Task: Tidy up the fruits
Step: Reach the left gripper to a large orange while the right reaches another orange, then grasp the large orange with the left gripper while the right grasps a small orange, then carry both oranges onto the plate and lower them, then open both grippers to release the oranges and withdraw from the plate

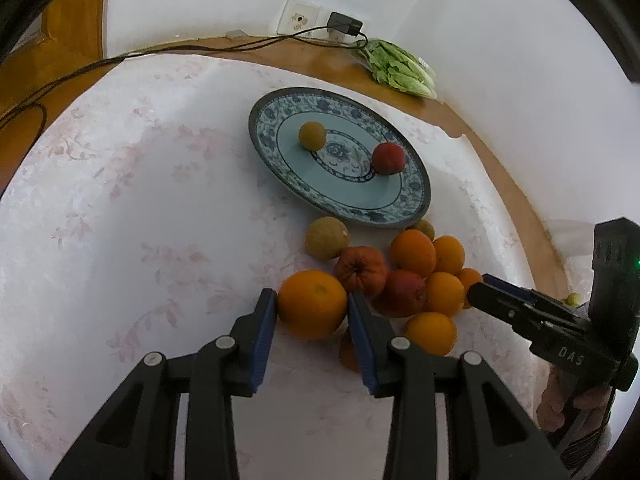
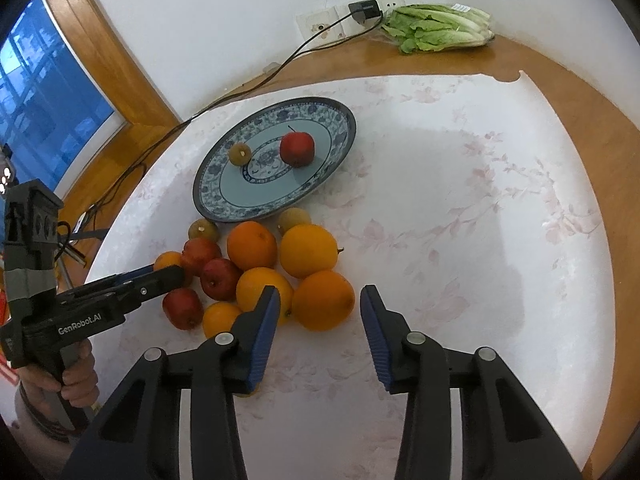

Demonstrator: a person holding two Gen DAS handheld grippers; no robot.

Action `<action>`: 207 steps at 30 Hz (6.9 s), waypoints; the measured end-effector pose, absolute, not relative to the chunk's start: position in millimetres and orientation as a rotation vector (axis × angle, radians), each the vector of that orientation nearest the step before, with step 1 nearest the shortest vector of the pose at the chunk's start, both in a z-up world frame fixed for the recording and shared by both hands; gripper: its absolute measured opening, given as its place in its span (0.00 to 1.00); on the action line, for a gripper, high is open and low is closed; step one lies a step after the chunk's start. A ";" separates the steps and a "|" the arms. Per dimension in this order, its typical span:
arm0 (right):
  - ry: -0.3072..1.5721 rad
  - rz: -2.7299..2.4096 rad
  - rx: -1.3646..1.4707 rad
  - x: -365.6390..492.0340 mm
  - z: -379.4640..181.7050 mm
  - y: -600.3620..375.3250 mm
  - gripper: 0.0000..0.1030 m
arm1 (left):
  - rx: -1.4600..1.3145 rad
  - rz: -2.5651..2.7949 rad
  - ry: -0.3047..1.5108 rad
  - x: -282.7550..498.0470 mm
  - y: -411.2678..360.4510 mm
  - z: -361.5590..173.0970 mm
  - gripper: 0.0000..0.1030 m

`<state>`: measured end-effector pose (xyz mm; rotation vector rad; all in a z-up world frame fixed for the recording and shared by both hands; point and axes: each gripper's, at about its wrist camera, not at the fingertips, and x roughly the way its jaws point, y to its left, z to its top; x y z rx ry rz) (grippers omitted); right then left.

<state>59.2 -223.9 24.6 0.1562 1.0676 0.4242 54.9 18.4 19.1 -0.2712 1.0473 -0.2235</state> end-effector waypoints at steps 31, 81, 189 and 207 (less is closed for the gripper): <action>1.096 0.443 0.242 65.3 10.5 -228.5 0.35 | -0.259 -0.159 1.019 47.0 28.3 32.3 0.36; 0.997 0.479 0.118 89.1 52.2 -200.3 0.34 | -0.119 -0.189 0.989 114.3 0.5 53.2 0.36; 0.942 0.438 0.069 79.2 50.8 -199.4 0.41 | -0.166 -0.197 1.017 93.0 7.7 42.4 0.48; 0.982 0.446 0.036 27.9 52.6 -198.9 0.41 | -0.135 -0.247 1.037 43.5 0.8 40.0 0.48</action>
